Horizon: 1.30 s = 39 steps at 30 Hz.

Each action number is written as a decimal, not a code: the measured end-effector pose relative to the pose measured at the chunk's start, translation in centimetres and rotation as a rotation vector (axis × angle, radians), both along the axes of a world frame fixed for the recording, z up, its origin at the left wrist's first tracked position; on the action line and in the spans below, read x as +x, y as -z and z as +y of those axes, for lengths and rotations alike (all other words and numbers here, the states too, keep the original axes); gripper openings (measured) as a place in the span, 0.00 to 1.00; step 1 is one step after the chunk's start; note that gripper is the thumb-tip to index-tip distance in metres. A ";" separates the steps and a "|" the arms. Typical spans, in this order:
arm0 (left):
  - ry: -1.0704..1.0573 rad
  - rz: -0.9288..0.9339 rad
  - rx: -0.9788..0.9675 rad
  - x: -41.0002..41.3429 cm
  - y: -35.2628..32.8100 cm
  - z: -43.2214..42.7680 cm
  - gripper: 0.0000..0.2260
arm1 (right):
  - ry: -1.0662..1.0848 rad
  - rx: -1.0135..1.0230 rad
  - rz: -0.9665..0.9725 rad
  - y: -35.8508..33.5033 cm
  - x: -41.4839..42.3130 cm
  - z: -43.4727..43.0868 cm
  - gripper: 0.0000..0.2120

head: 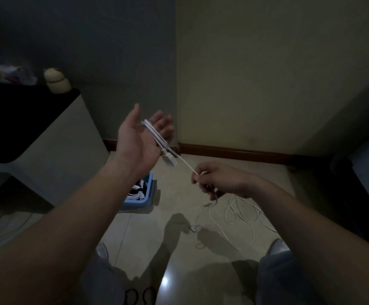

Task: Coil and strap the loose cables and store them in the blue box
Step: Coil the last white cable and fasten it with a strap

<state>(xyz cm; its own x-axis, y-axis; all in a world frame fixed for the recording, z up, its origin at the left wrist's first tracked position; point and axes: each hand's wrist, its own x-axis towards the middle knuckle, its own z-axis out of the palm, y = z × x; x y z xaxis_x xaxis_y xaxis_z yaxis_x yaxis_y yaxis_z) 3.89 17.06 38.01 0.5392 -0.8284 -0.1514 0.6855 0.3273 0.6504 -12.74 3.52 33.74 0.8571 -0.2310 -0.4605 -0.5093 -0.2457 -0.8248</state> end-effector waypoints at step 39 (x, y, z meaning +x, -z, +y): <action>0.136 0.060 -0.110 -0.6 0.3 -0.2 0.35 | 0.082 0.023 -0.123 -0.5 0.0 -0.5 0.09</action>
<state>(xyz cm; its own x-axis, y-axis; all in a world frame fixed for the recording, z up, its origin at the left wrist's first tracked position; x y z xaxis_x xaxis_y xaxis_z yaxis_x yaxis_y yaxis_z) 3.25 16.89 37.72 0.4139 -0.9064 -0.0842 0.7648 0.2961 0.5722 -12.77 2.99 34.24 0.8861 -0.2936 -0.3587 -0.4214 -0.1878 -0.8872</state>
